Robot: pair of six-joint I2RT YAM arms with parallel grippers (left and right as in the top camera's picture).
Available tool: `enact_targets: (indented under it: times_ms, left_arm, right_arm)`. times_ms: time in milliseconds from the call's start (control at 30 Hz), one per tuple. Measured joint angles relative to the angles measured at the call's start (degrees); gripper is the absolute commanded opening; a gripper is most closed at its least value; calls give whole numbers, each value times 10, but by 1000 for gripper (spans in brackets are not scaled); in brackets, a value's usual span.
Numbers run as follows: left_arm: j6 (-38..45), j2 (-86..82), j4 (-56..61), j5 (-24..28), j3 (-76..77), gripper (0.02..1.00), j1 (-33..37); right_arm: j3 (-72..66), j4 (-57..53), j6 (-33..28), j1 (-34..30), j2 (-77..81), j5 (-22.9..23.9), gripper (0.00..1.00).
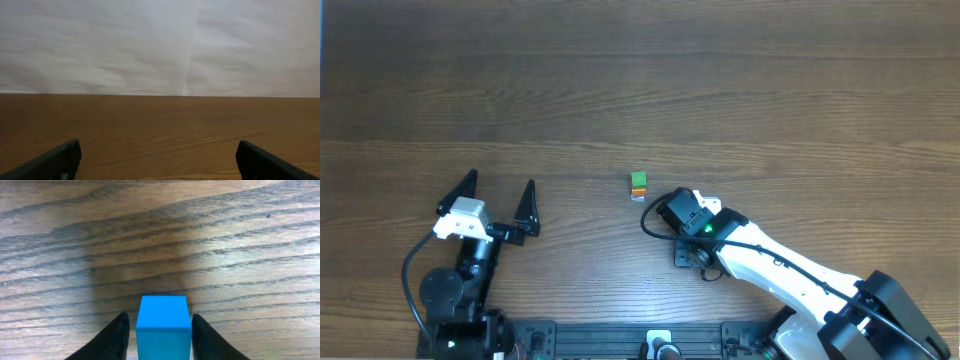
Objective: Stack Cubes
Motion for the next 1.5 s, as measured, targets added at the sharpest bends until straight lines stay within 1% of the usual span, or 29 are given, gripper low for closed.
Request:
enact_targets:
  times_ms: [100, 333, 400, 533, 667, 700, 800, 867, 933, 1033, 1167, 1333, 1500]
  left_arm:
    - [0, 0, 0, 0, 0, 998, 0]
    - [0, 0, 0, 0, 0, 998, 0]
    - [0, 0, 0, 0, 0, 998, 0]
    - [0, 0, 0, 0, 0, 998, 0]
    - [0, 0, 0, 0, 0, 998, 0]
    - [0, 0, 0, 0, 0, 998, 0]
    - [0, 0, 0, 0, 0, 998, 0]
    - [0, 0, 0, 0, 0, 998, 0]
    - [0, 0, 0, 0, 0, 998, 0]
    - [0, 0, 0, 0, 0, 998, 0]
    - [0, 0, 0, 0, 0, 998, 0]
    - [0, 0, 0, 0, 0, 998, 0]
    - [0, 0, 0, 0, 0, 998, 0]
  right_arm:
    - [0, 0, 0, 0, 0, 0, 347]
    - [0, 0, 0, 0, 0, 2, 255]
    - [0, 0, 0, 0, 0, 2, 248]
    - [0, 0, 1, 0, 0, 2, 183]
    - [0, 0, 0, 0, 0, 3, 159]
    - [1, -1, 0, 0, 0, 3, 137]
    - [14, -38, 0, 0, 2, 4, 82]
    - [45, -71, -3, 0, 4, 4, 34]
    - [88, -97, -10, 0, 5, 4, 12]
    - [185, -149, -20, 0, 5, 9, 9]
    - [308, -230, -28, 0, 22, 29, 9]
    - [430, -272, -30, 0, 90, 41, 12]
    - [514, -289, -36, 0, 174, 45, 12]
